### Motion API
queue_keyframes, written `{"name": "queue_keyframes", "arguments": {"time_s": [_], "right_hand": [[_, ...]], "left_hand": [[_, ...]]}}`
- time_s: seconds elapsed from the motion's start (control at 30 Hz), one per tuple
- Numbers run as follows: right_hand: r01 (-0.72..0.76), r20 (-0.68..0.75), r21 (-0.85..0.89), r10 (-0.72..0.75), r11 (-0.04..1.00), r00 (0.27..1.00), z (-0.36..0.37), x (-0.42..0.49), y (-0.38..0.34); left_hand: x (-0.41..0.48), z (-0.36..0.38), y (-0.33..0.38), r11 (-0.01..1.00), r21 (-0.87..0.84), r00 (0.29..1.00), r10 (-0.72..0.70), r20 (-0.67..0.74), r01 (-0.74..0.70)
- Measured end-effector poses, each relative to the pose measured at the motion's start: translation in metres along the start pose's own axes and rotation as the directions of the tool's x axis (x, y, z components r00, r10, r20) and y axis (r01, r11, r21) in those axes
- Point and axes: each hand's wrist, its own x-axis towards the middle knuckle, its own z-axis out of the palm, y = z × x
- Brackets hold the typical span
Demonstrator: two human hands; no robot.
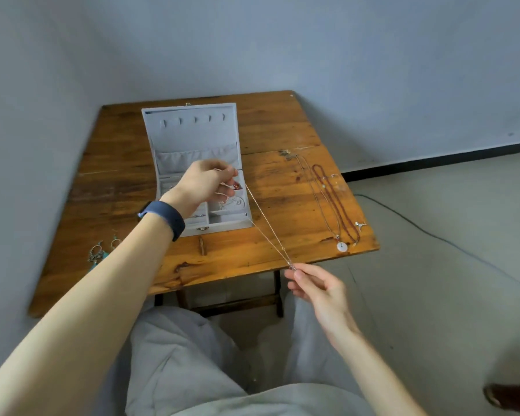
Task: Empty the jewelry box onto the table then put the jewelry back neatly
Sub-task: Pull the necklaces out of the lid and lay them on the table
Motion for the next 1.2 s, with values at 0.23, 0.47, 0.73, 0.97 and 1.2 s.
{"name": "queue_keyframes", "arguments": {"time_s": [0.23,0.47,0.73,0.97,1.2], "right_hand": [[0.028,-0.175,0.112,-0.008,0.993,0.985,-0.020,0.009,0.002],[0.089,-0.352,0.217,-0.007,0.972,0.936,-0.041,0.032,-0.001],[0.149,-0.440,0.322,0.009,0.935,0.898,-0.053,0.039,0.000],[0.151,-0.443,0.259,-0.021,0.954,0.896,-0.055,0.043,0.000],[0.133,-0.399,0.262,-0.018,0.956,0.917,-0.054,0.039,-0.001]], "left_hand": [[0.046,0.048,0.008,0.809,0.546,0.960,0.277,-0.029,-0.217],[0.083,0.089,0.017,0.941,0.288,0.983,0.165,0.078,-0.180],[0.103,0.101,0.019,0.972,-0.189,0.956,-0.082,0.280,0.138],[0.106,0.095,0.016,0.930,-0.304,0.953,-0.121,0.279,0.207],[0.106,0.079,0.020,0.895,-0.353,0.916,-0.131,0.378,0.274]]}}
